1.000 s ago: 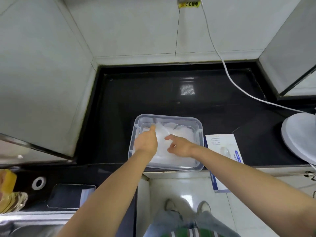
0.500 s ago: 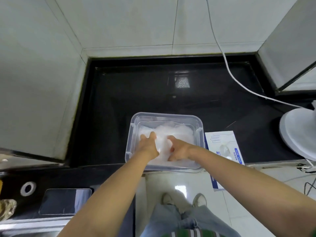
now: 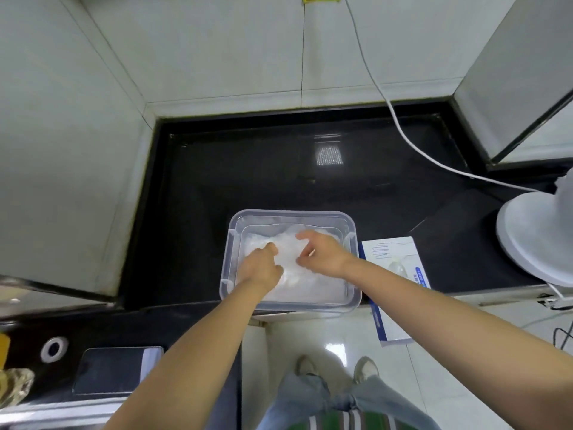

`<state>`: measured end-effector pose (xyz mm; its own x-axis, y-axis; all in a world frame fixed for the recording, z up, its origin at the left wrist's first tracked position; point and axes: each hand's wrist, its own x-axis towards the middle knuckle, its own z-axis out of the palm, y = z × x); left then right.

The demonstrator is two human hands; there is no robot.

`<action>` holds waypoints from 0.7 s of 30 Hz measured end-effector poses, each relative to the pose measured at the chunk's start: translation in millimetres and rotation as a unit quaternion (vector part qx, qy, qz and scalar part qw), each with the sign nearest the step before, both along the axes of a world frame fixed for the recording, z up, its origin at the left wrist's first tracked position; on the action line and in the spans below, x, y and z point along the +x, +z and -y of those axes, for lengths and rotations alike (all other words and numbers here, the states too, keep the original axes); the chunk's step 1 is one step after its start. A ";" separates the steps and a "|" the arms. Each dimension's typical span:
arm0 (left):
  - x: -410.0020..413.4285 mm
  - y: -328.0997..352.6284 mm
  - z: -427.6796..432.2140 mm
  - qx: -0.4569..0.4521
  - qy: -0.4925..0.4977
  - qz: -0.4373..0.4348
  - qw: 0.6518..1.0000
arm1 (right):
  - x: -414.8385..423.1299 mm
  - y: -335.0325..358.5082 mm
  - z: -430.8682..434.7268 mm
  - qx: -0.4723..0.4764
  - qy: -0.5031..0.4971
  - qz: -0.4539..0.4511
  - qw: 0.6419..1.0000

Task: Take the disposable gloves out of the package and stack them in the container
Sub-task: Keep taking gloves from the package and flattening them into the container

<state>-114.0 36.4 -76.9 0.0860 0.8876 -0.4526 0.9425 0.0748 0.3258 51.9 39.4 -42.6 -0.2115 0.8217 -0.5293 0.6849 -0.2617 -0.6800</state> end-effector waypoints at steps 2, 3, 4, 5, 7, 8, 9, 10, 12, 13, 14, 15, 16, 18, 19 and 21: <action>11.7 16.4 2.2 0.046 0.004 0.011 0.999 | 8.7 12.9 -3.0 0.054 -0.033 -0.066 0.996; 19.0 23.6 2.7 0.056 -0.004 0.017 0.998 | 14.4 19.3 -4.4 0.084 -0.047 -0.089 0.991; 26.6 29.9 2.9 0.061 -0.010 0.029 0.998 | 20.9 25.6 -5.5 0.117 -0.063 -0.105 0.986; 35.5 35.6 4.5 0.066 -0.010 0.047 0.997 | 29.1 30.6 -5.2 0.145 -0.081 -0.112 0.980; 55.2 46.4 8.6 0.084 0.003 0.091 0.992 | 48.9 34.0 -2.4 0.176 -0.128 -0.112 0.970; 66.6 52.7 12.2 0.092 0.012 0.112 0.989 | 61.1 32.7 0.9 0.183 -0.143 -0.099 0.967; 76.9 57.7 15.2 0.098 0.018 0.130 0.986 | 73.1 28.1 3.8 0.185 -0.153 -0.080 0.967; 87.0 62.2 17.8 0.104 0.017 0.147 0.984 | 84.6 24.0 7.9 0.181 -0.157 -0.053 0.969; 109.7 71.0 25.6 0.109 0.006 0.177 0.978 | 109.1 14.8 19.1 0.162 -0.155 -0.006 0.974; 120.8 73.9 29.1 0.107 0.003 0.192 0.976 | 119.5 9.9 25.0 0.151 -0.149 0.016 0.977; 133.4 75.5 33.1 0.102 -0.002 0.207 0.973 | 129.7 6.0 32.0 0.141 -0.140 0.041 0.979; 145.8 75.4 37.9 0.094 -0.005 0.219 0.971 | 139.0 0.3 38.6 0.132 -0.131 0.067 0.980; 156.5 74.6 41.6 0.081 -0.006 0.229 0.970 | 144.6 -3.0 44.4 0.122 -0.119 0.090 0.981; 175.5 72.9 50.8 0.042 -0.015 0.236 0.971 | 152.5 -10.9 54.7 0.090 -0.080 0.134 0.984; 183.7 70.3 55.5 0.024 -0.024 0.229 0.973 | 154.9 -14.3 59.8 0.073 -0.055 0.153 0.984; 195.4 63.5 63.8 -0.016 -0.037 0.194 0.980 | 155.1 -18.2 68.3 0.069 -0.010 0.174 0.982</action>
<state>81.4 -27.4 -13.4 0.3207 0.8586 -0.3999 0.7516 0.0263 0.6591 207.0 -28.9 -60.9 -0.0197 0.8926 -0.4505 0.8778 -0.2003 -0.4352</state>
